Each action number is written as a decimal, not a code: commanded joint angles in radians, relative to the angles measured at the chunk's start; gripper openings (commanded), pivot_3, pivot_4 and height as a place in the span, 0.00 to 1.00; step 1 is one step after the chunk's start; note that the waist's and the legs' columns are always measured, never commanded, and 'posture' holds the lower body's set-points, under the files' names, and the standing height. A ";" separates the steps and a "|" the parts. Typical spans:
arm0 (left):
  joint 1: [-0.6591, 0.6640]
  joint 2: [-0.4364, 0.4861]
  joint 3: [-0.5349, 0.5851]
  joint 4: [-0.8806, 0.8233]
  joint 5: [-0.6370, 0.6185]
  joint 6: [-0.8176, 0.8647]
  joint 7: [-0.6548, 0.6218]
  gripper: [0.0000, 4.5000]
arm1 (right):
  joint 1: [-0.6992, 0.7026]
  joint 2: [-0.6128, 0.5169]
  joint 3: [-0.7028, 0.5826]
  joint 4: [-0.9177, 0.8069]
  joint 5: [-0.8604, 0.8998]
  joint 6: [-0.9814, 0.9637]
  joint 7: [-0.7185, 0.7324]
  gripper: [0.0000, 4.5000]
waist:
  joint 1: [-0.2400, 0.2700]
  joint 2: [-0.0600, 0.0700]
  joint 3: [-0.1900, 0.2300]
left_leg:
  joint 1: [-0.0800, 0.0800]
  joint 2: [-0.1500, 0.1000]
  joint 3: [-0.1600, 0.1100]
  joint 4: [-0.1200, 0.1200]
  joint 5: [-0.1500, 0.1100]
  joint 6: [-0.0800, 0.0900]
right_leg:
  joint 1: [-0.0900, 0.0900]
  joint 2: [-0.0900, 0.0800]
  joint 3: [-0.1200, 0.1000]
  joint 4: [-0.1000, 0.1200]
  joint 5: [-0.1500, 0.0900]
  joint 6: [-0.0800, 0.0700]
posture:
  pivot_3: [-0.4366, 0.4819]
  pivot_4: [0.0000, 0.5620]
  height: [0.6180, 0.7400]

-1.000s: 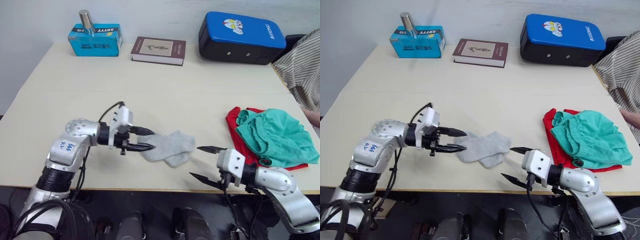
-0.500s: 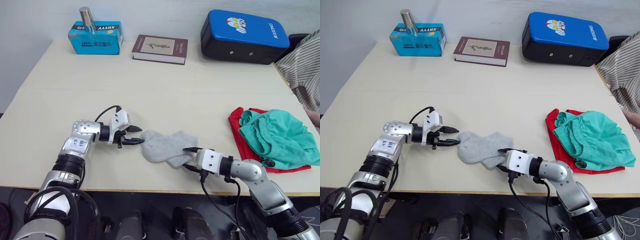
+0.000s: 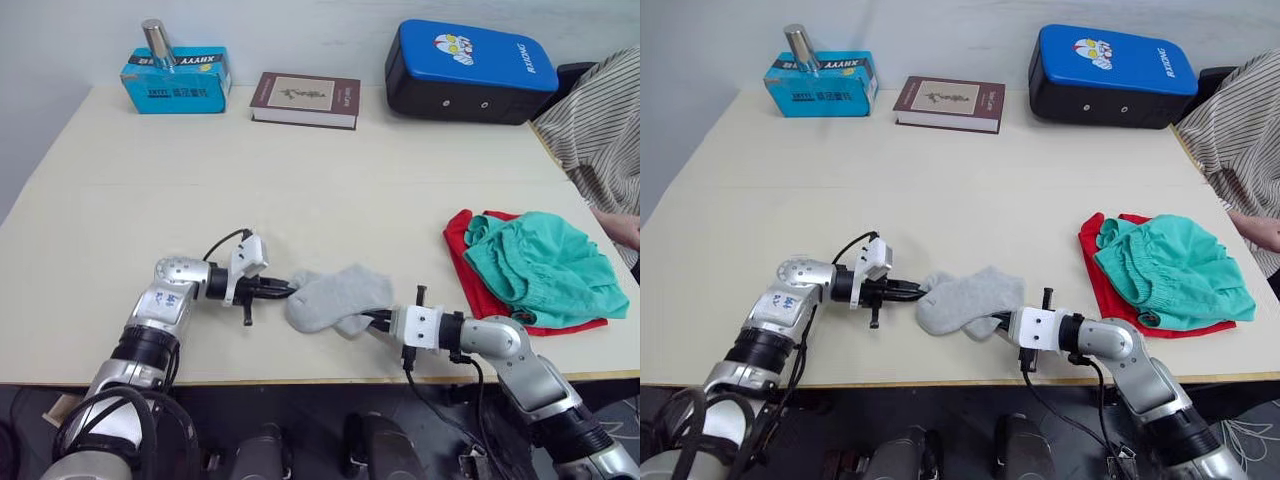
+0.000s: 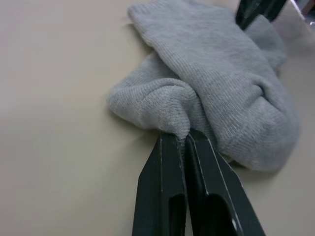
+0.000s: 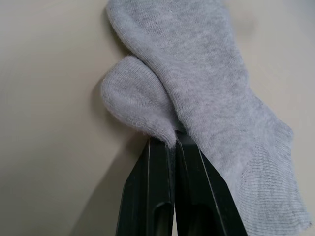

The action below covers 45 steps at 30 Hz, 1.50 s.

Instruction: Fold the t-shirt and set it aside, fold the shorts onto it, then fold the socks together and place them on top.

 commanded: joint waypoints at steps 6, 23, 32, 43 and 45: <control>0.273 0.057 0.158 -0.415 -0.066 0.171 0.210 0.01 | -0.225 -0.001 0.023 0.364 -0.004 -0.287 0.117 0.00 | -0.003 0.000 0.000 | 0.002 0.001 0.000 -0.001 0.001 -0.002 | 0.000 -0.001 0.003 0.000 0.000 0.000 | 0.48 0.27 1.00; 0.457 0.164 0.328 -0.598 -0.212 0.340 0.272 0.65 | -0.265 -0.072 -0.034 0.413 0.230 -0.340 0.394 0.74 | -0.001 0.001 0.001 | 0.002 0.002 0.000 -0.003 0.001 -0.003 | 0.001 -0.001 0.002 -0.002 0.000 -0.001 | 0.48 0.27 1.00; 0.411 0.150 0.439 -0.759 -0.601 0.919 0.437 0.99 | -0.453 -0.134 -0.047 0.293 0.434 0.718 0.405 1.00 | 0.001 0.007 0.006 | 0.002 0.003 -0.001 -0.002 -0.001 0.002 | 0.000 -0.005 0.001 -0.001 0.002 -0.005 | 0.48 0.27 1.00; 0.226 -0.211 0.282 -0.798 -0.543 1.280 0.857 0.99 | -0.744 0.117 0.026 0.613 0.259 1.011 0.244 1.00 | 0.010 0.007 0.006 | -0.001 -0.002 -0.001 -0.003 0.004 -0.002 | 0.000 -0.006 -0.001 0.000 0.003 -0.004 | 0.48 0.27 1.00; 0.219 -0.237 0.279 -0.809 -0.535 1.307 0.884 1.00 | -0.753 0.135 0.032 0.636 0.243 1.002 0.253 0.96 | 0.017 0.007 0.006 | -0.001 -0.003 -0.001 -0.002 0.004 -0.001 | 0.001 -0.007 -0.001 -0.001 0.004 -0.002 | 0.48 0.27 1.00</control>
